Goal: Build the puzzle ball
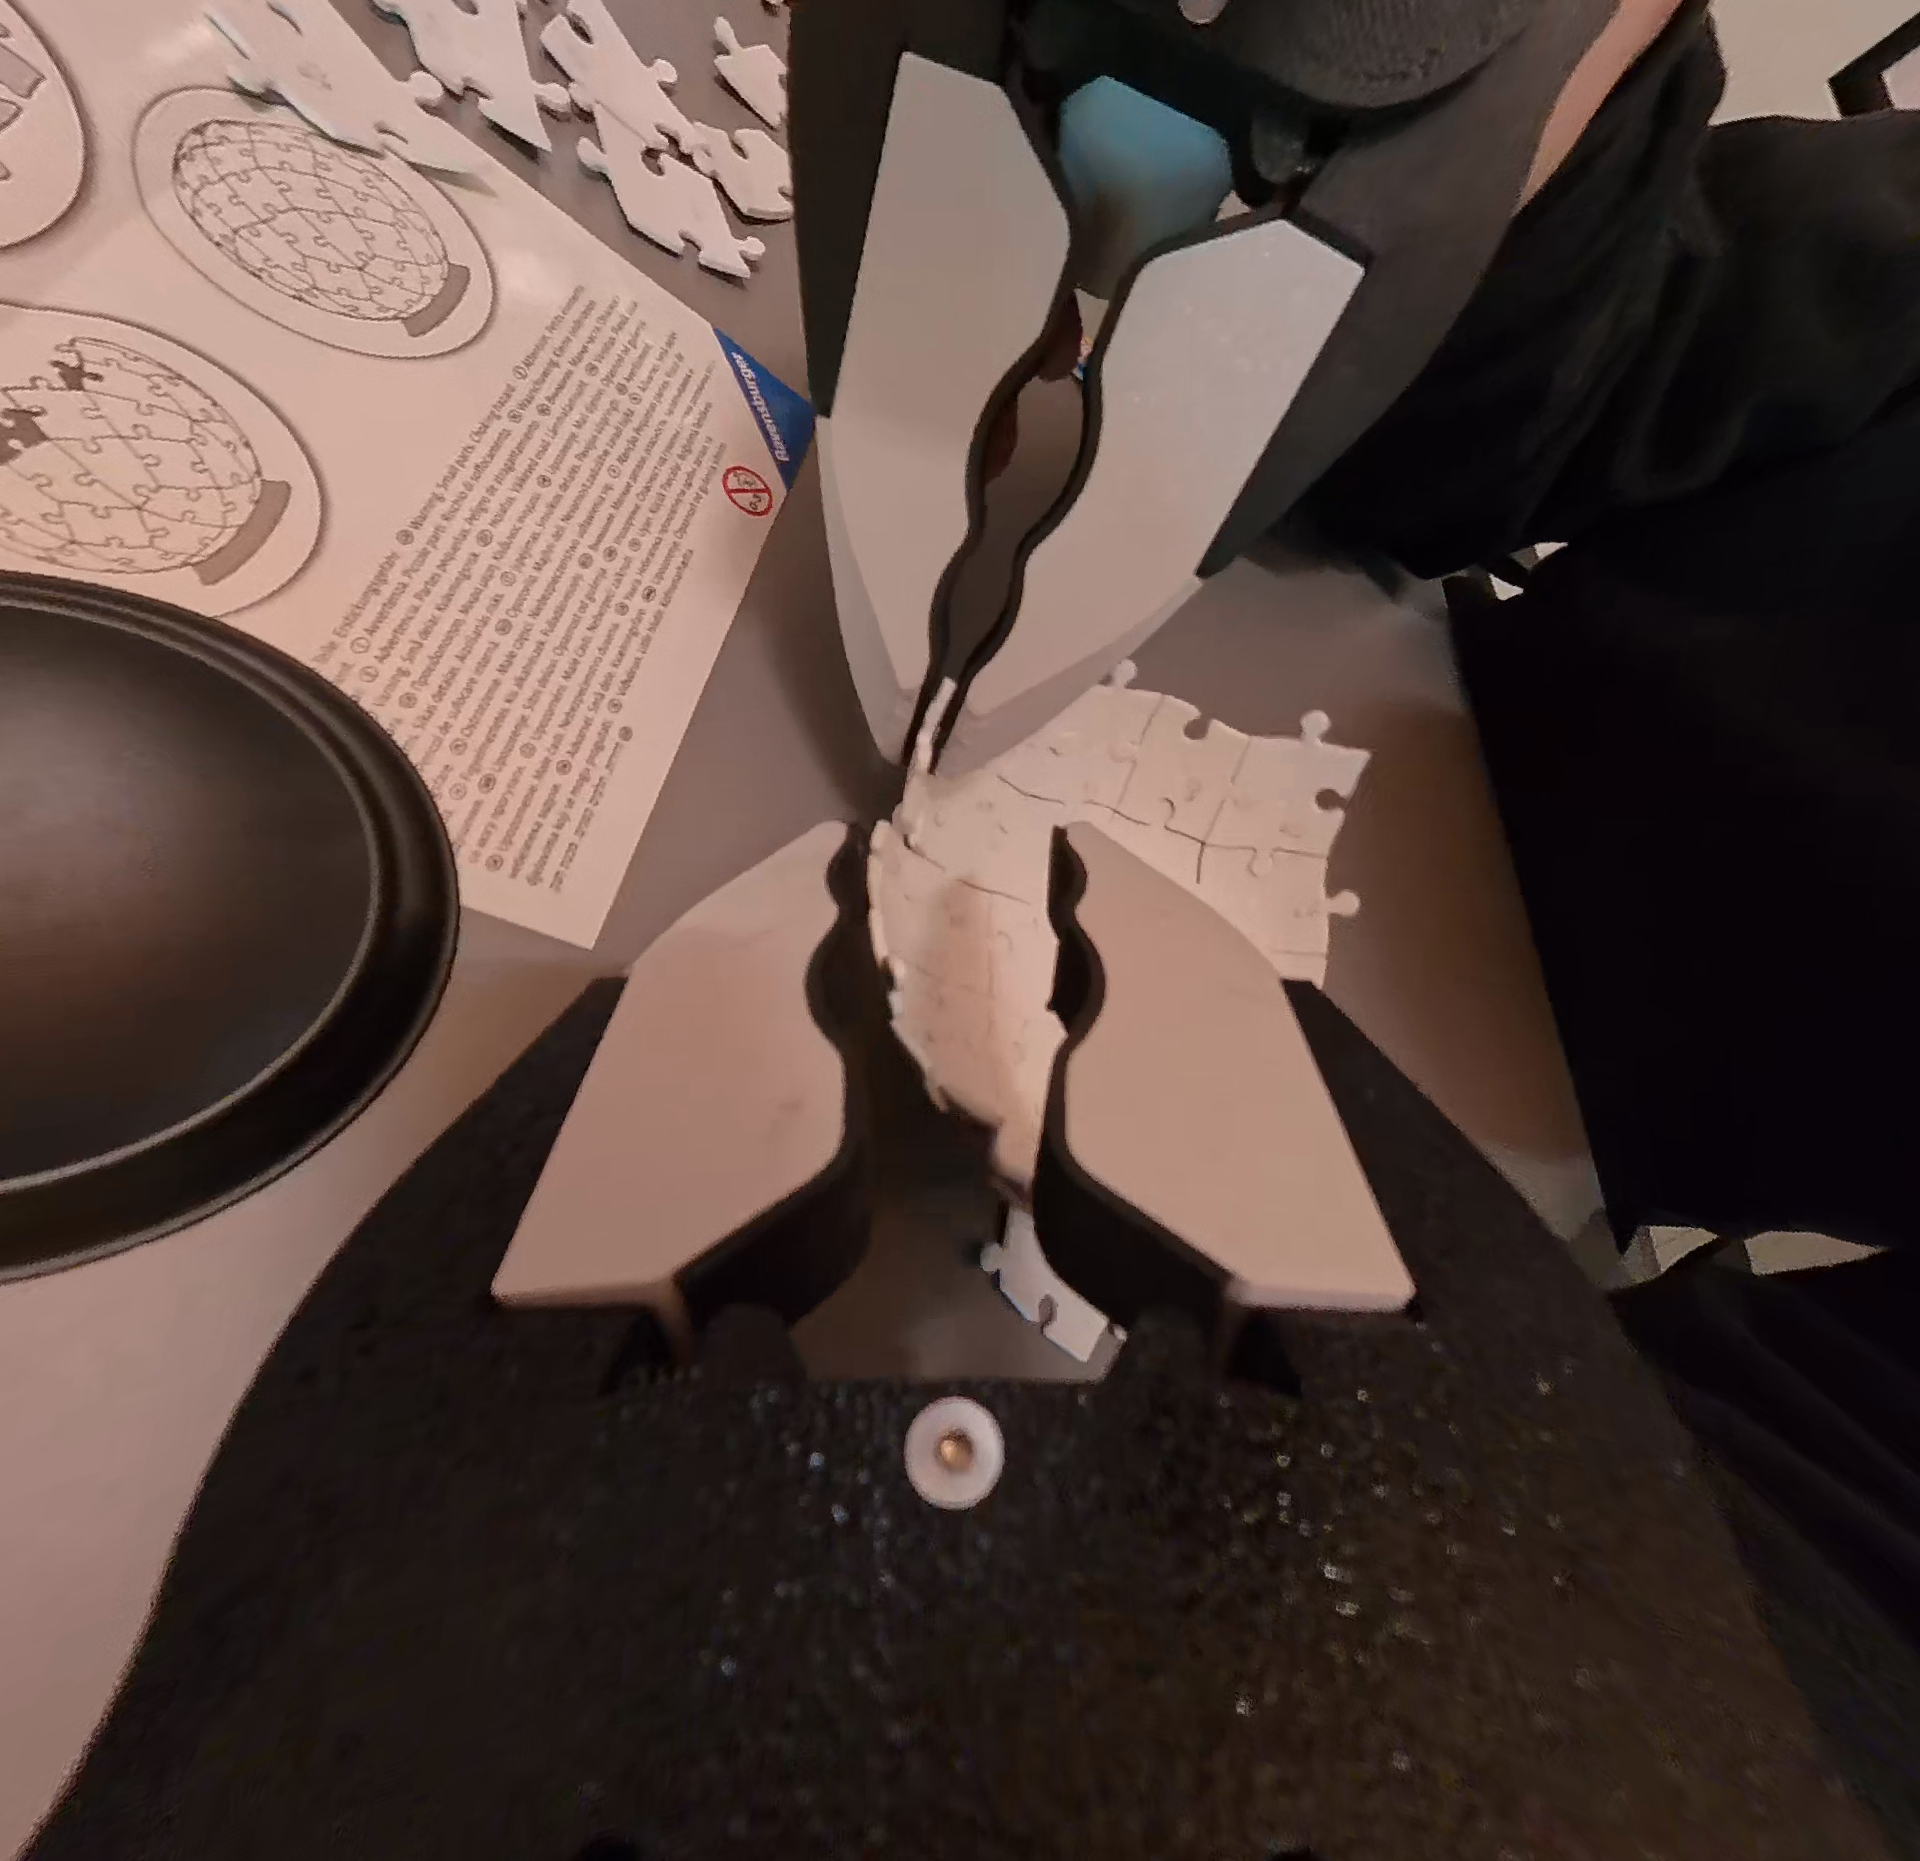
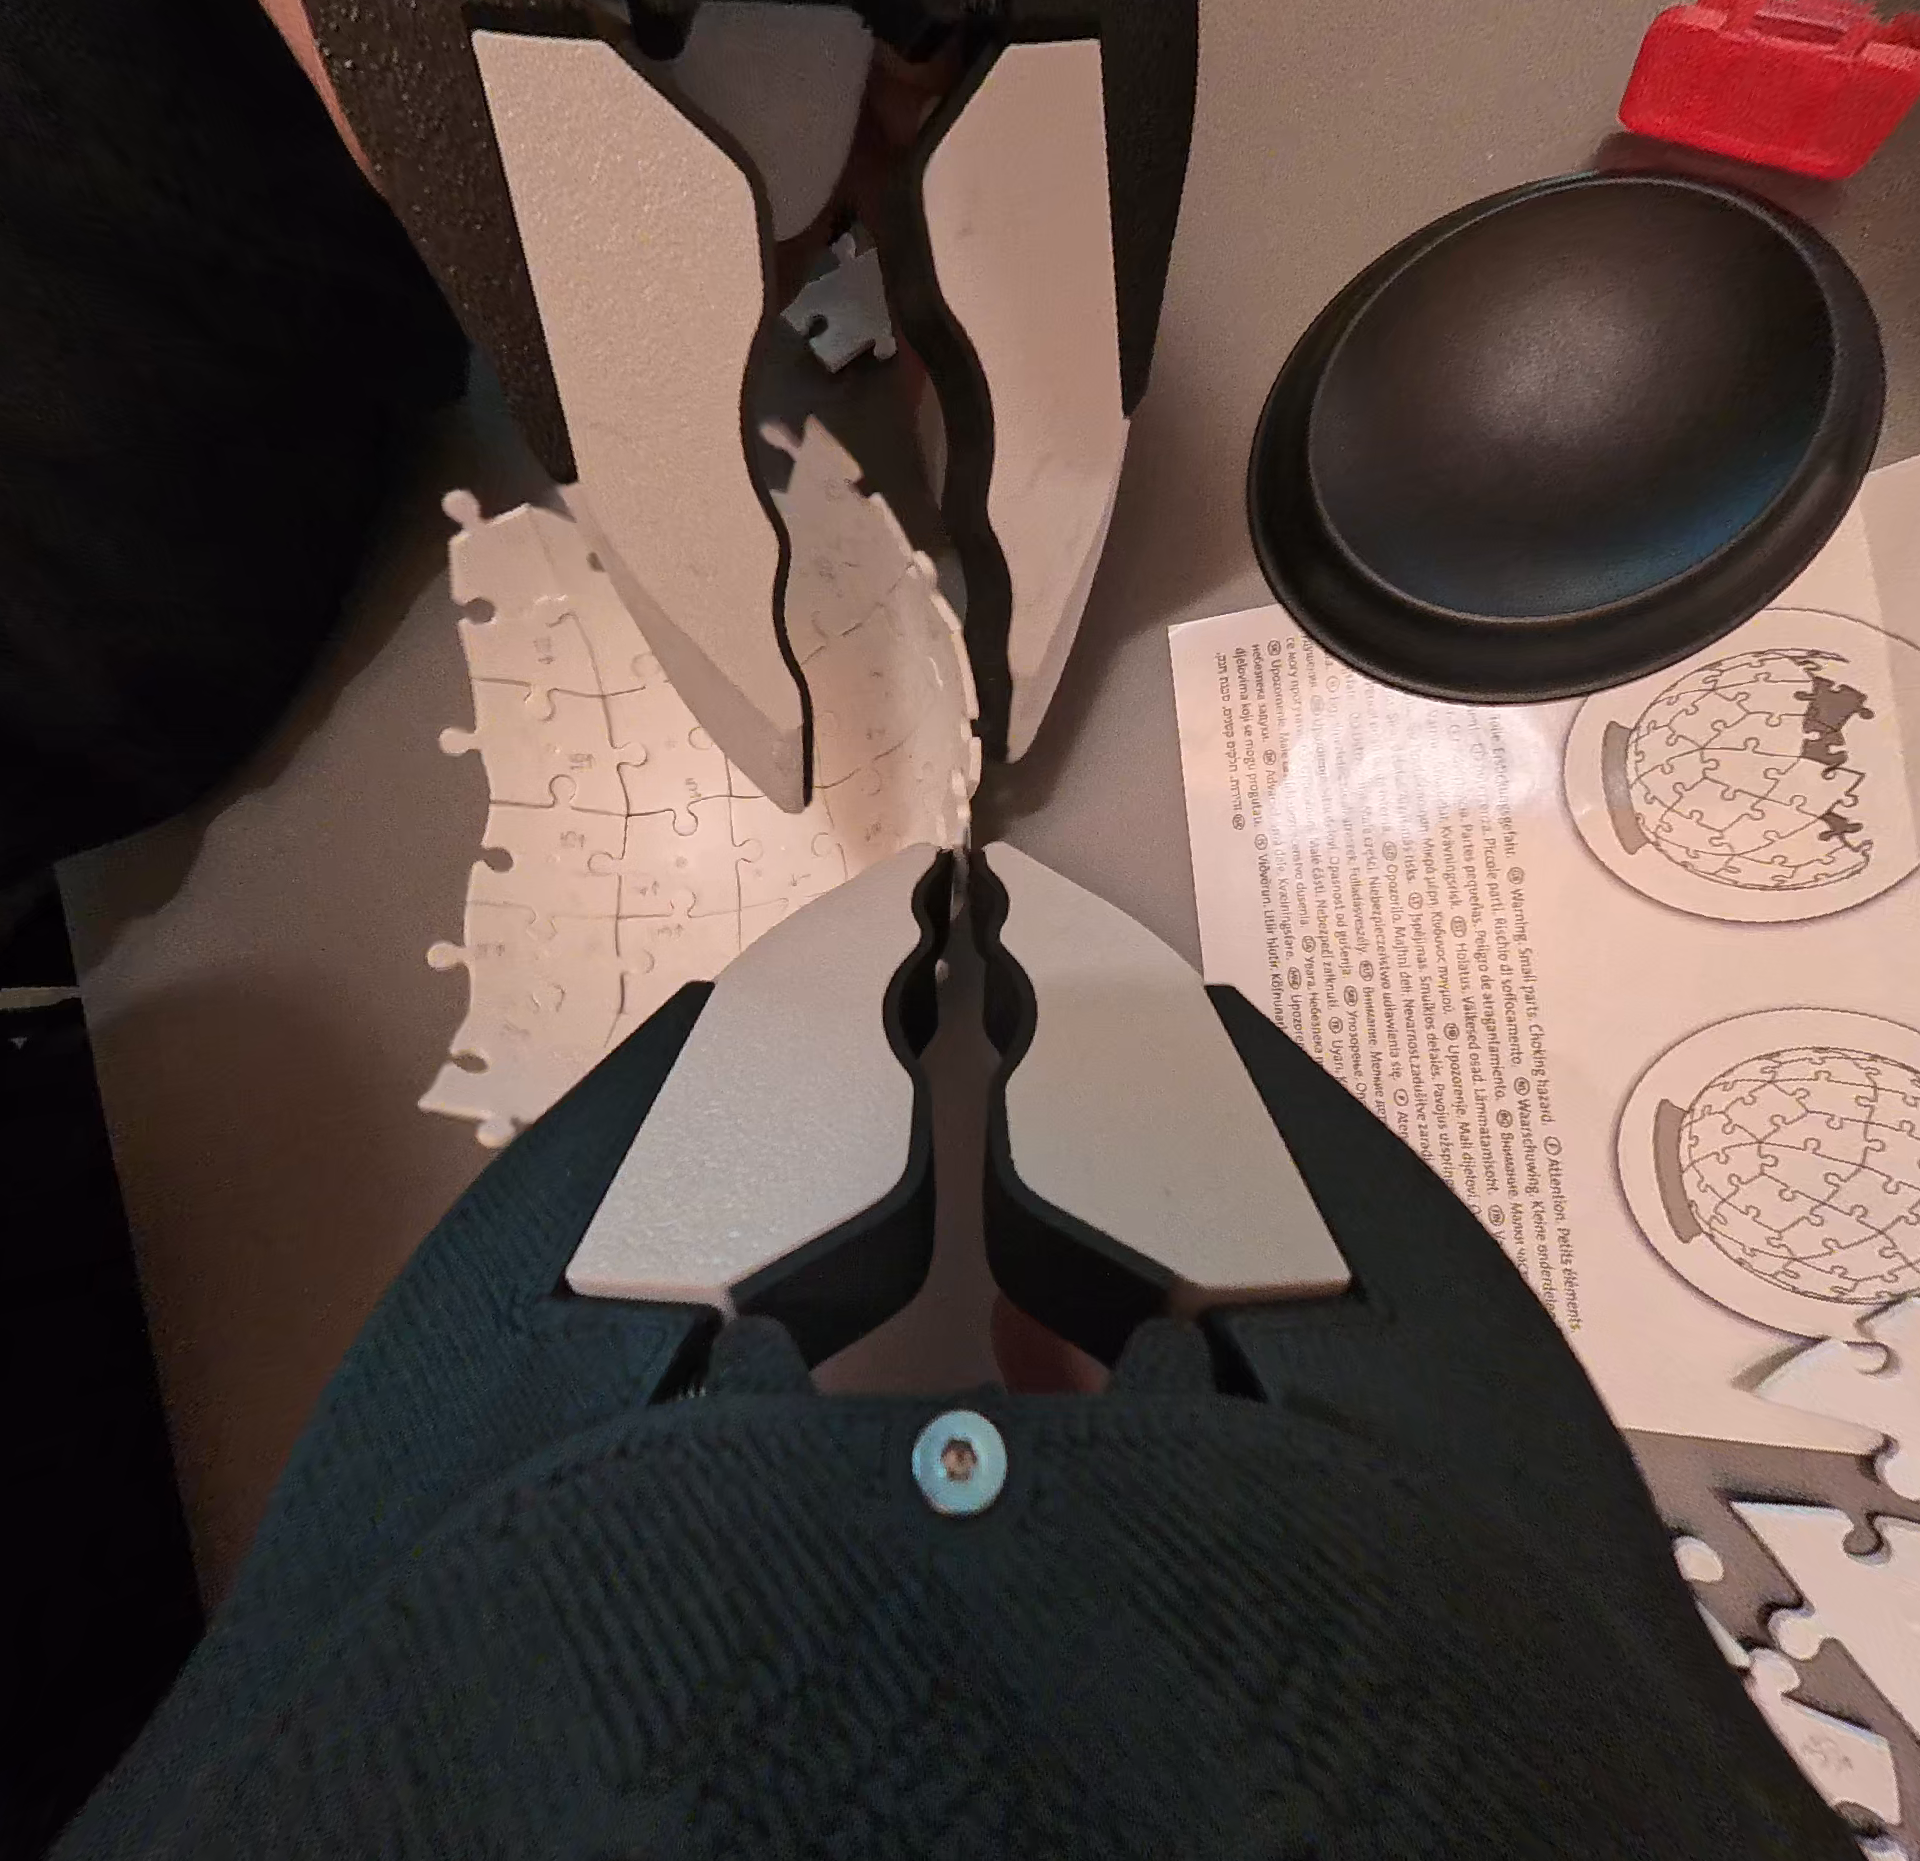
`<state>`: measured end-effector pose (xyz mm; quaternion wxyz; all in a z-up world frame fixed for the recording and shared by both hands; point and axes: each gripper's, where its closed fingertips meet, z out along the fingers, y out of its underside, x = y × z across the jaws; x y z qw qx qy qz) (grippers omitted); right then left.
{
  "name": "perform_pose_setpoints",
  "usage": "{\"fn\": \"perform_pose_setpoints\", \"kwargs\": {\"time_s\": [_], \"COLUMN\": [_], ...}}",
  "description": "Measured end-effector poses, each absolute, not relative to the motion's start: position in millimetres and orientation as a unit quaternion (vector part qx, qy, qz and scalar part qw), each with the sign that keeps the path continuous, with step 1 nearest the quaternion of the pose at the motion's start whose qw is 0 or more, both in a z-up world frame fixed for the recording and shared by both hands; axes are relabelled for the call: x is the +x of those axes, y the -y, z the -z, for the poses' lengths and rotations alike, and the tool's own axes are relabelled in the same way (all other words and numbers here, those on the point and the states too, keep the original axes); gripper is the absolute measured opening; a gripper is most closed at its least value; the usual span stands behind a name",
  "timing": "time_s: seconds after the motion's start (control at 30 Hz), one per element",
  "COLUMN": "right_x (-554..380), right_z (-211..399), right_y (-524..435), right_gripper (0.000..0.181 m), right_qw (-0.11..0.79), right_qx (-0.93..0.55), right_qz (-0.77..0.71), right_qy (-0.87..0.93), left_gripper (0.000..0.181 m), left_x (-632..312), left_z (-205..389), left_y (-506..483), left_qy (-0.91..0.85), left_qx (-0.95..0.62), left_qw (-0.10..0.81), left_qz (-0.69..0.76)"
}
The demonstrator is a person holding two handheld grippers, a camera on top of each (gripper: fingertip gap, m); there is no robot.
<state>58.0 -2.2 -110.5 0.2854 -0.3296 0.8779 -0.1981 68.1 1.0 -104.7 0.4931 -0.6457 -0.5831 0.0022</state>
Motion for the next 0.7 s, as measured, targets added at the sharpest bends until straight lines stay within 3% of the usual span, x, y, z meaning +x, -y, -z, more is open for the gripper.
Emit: {"fn": "perform_pose_setpoints", "kwargs": {"time_s": [0.4,0.7], "right_x": [52.7,61.3], "right_z": [116.7,111.2], "right_y": [7.7,5.8], "right_gripper": [0.013,0.006], "right_qw": [0.284,0.296], "right_qx": [-0.319,-0.335], "right_qz": [0.197,0.206], "right_qy": [-0.883,-0.870], "left_gripper": [0.032,0.031], "left_x": [69.9,67.4], "left_z": [105.0,102.4], "left_y": [-2.0,-2.2], "left_qy": [0.578,0.590], "left_qx": [-0.654,-0.644], "left_qw": [0.489,0.487], "left_qz": [-0.005,-0.002]}}
